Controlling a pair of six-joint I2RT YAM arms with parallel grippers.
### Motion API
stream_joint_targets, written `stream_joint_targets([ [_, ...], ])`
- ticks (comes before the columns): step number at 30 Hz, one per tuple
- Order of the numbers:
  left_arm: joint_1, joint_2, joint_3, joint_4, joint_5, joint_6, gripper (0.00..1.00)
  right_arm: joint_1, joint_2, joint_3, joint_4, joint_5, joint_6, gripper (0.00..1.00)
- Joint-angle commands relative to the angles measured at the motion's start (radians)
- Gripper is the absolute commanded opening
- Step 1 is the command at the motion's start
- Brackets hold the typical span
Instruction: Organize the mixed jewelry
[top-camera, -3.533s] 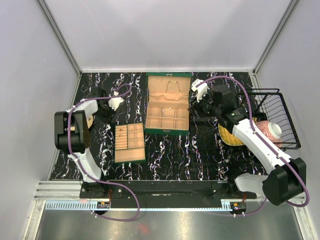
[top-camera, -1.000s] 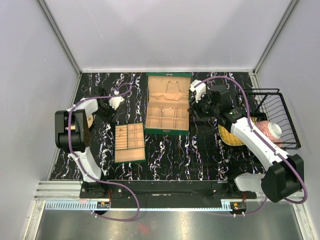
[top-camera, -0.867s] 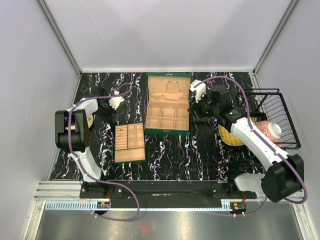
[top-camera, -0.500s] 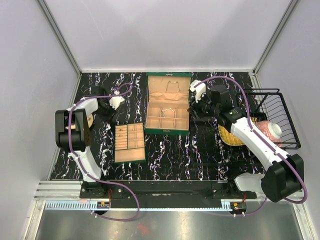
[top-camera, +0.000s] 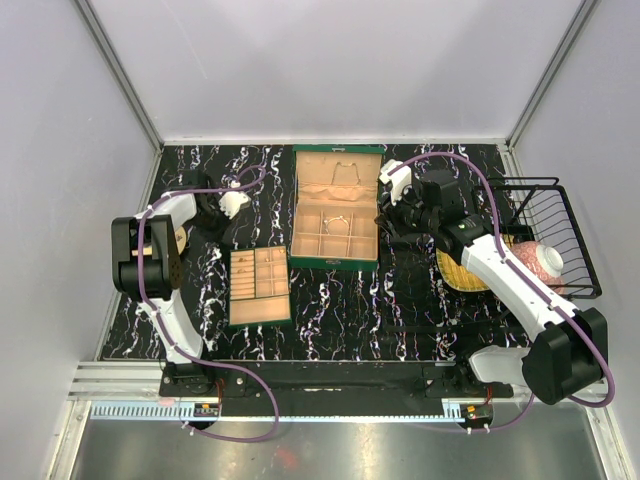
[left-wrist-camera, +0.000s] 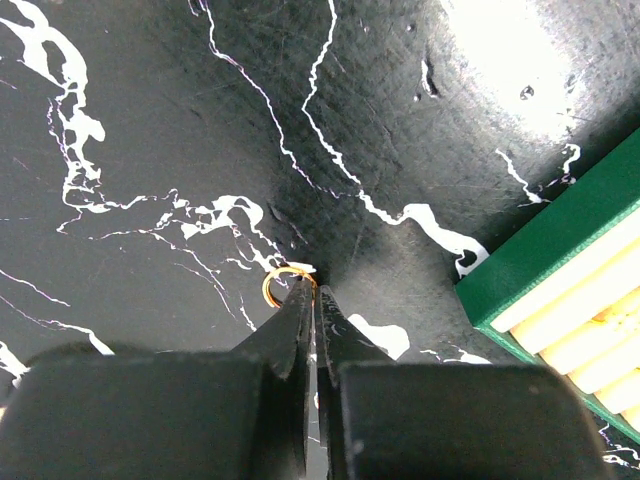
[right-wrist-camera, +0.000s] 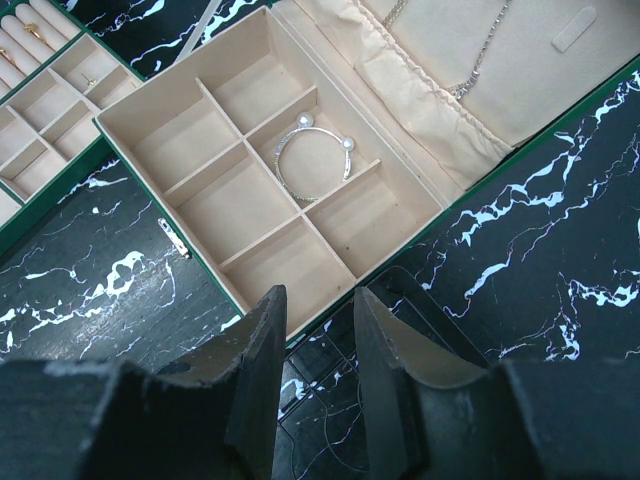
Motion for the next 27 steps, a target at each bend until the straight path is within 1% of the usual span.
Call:
stream_joint_targets([
  [1,0.005,0.031,0.008,-0.027,0.007,0.015,0.0,-0.006,-0.008,0.003,0.038,0.021,-0.015,0.4],
  [7,0.006,-0.001,-0.004,-0.029,0.032,0.008,0.0,-0.006,-0.01,0.002,0.038,0.018,-0.014,0.4],
  [14,0.006,-0.127,-0.012,-0.061,0.116,0.001,0.0,-0.006,-0.011,0.006,0.036,0.015,-0.011,0.4],
  [22,0.006,-0.231,-0.02,-0.092,0.193,-0.016,0.0,-0.008,-0.015,0.011,0.032,0.007,-0.006,0.4],
  [25,0.006,-0.271,-0.009,-0.145,0.283,-0.013,0.0,-0.008,-0.015,0.026,0.026,-0.013,0.003,0.4],
  [27,0.003,-0.303,0.012,-0.211,0.378,-0.013,0.0,-0.006,-0.008,0.049,0.01,-0.054,0.003,0.41],
])
